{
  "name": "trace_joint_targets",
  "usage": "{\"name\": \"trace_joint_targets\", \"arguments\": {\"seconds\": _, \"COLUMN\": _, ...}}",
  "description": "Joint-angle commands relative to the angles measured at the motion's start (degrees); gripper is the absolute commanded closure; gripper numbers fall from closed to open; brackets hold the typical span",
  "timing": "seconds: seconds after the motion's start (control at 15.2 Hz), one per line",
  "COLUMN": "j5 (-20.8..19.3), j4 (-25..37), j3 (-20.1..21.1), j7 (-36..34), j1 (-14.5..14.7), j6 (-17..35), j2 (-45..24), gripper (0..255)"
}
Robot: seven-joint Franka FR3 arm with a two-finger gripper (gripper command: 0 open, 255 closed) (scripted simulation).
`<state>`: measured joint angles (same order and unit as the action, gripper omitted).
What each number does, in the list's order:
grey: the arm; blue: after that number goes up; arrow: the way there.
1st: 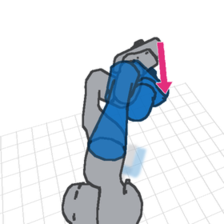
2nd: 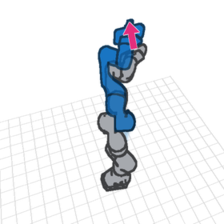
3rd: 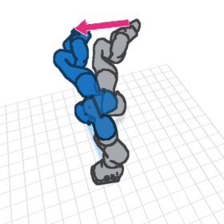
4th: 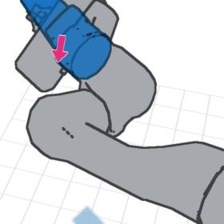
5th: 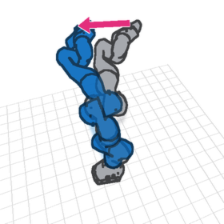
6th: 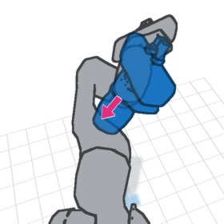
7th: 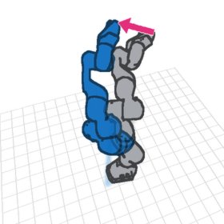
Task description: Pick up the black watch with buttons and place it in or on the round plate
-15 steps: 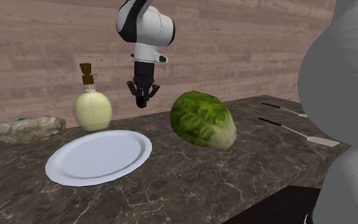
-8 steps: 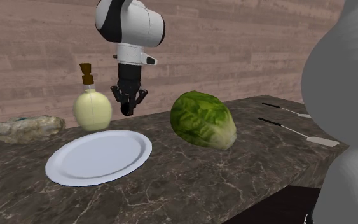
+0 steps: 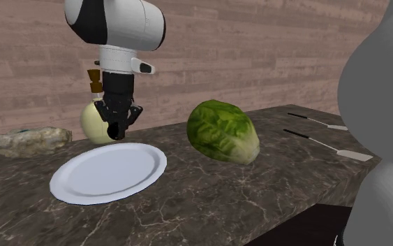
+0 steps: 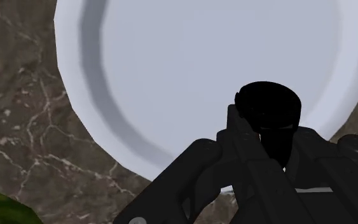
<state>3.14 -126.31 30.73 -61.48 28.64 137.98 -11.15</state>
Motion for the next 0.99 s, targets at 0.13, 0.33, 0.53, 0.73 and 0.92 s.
{"name": "trace_joint_targets", "arguments": {"seconds": 0.13, "j5": -0.53, "j4": -2.14, "j3": 0.89, "j7": -3.13, "j1": 1.94, "j6": 2.78, "j2": -0.36, "gripper": 255}}
{"name": "trace_joint_targets", "arguments": {"seconds": 0.33, "j5": -1.86, "j4": -2.56, "j3": 0.37, "j7": -3.84, "j1": 2.40, "j6": 4.92, "j2": -2.30, "gripper": 255}}
{"name": "trace_joint_targets", "arguments": {"seconds": 0.53, "j5": -3.26, "j4": -2.86, "j3": -0.30, "j7": -4.60, "j1": 2.95, "j6": 7.01, "j2": -4.30, "gripper": 255}}
{"name": "trace_joint_targets", "arguments": {"seconds": 0.73, "j5": -4.70, "j4": -3.04, "j3": -1.11, "j7": -5.38, "j1": 3.60, "j6": 9.06, "j2": -6.35, "gripper": 255}}
{"name": "trace_joint_targets", "arguments": {"seconds": 0.92, "j5": -5.29, "j4": -3.08, "j3": -1.49, "j7": -5.71, "j1": 3.91, "j6": 9.89, "j2": -7.21, "gripper": 255}}
